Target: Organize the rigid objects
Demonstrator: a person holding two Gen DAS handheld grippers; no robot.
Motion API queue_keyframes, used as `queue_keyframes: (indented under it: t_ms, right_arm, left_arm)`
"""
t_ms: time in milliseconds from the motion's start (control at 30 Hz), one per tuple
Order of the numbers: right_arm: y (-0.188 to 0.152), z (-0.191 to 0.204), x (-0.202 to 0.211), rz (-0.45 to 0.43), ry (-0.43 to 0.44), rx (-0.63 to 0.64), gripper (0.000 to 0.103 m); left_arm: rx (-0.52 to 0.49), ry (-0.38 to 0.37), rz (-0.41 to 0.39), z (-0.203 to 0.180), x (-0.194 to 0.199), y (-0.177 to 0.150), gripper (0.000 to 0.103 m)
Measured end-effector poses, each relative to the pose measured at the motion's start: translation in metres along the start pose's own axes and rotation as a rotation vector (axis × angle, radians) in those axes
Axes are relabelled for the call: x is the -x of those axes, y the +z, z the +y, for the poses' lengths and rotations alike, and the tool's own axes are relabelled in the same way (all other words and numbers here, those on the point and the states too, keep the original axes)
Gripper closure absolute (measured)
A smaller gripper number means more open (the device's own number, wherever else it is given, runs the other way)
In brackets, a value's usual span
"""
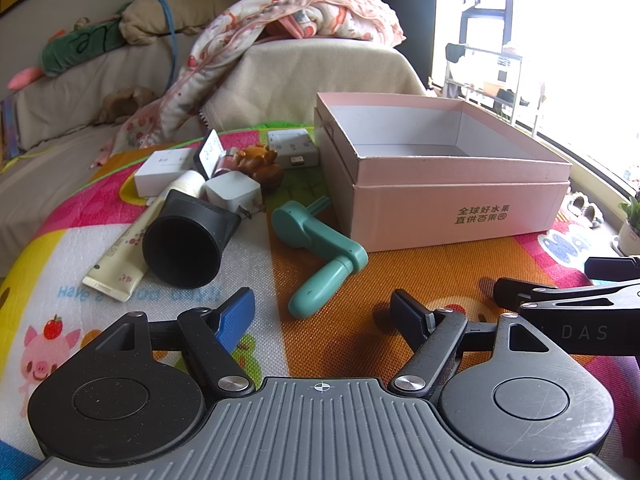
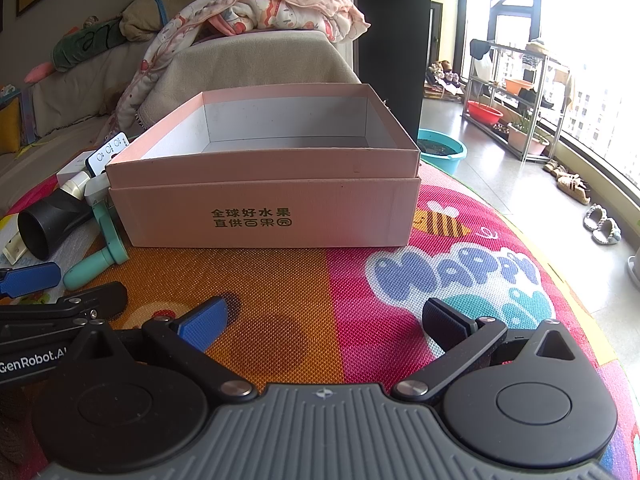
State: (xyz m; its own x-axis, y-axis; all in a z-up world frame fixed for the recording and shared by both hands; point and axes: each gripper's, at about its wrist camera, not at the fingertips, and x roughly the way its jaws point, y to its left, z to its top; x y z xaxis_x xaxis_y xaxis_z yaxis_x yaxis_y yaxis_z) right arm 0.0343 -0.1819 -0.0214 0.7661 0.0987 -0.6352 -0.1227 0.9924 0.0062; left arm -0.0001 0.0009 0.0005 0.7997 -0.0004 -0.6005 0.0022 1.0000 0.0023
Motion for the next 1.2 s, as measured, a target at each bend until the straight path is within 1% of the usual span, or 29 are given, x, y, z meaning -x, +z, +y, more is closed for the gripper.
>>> queue_keyframes:
  t_ms: [700,767,833,867,900,933,1000,1033,1067,1100,1200]
  right_arm:
    - [-0.001,-0.003,0.002,-0.002,-0.008,0.009,0.000]
    - [-0.001,-0.004,0.003,-0.001,-0.006,0.008,0.000]
    - [-0.001,-0.003,0.001,0.001,0.000,0.000,0.000]
    - [0.000,-0.001,0.000,0.001,0.002,-0.002,0.000]
    - [0.000,-0.001,0.001,0.003,0.004,-0.004,0.000]
    - [0.001,-0.001,0.000,0.008,0.007,0.000,0.000]
    - [0.007,-0.003,-0.001,0.048,0.032,0.030,0.000]
    - [0.009,-0.005,-0.003,0.064,0.046,0.036,0.000]
    - [0.010,-0.006,-0.003,0.069,0.052,0.042,0.000]
    - [0.011,-0.005,-0.004,0.073,0.052,0.056,0.000]
    - [0.011,-0.004,-0.004,0.075,0.054,0.060,0.000]
  left_arm:
    - [-0.018,0.012,-0.002,-0.002,0.001,0.000,0.023]
    - [-0.008,-0.002,-0.007,0.000,0.001,0.000,0.026]
    - [0.020,-0.045,-0.023,0.006,0.005,-0.001,0.030]
    - [0.038,-0.072,-0.041,0.010,0.011,-0.001,0.030]
    - [0.044,-0.080,-0.069,0.014,0.016,-0.002,0.031]
    - [0.043,-0.069,-0.121,0.017,0.026,-0.002,0.031]
    - [0.017,-0.008,-0.230,0.025,0.046,0.002,0.031]
    - [0.006,0.016,-0.264,0.030,0.052,0.006,0.031]
    - [-0.012,0.034,-0.283,0.036,0.055,0.014,0.031]
    - [-0.024,0.041,-0.268,0.042,0.052,0.023,0.030]
    - [0.007,0.037,-0.161,0.060,0.031,0.043,0.030]
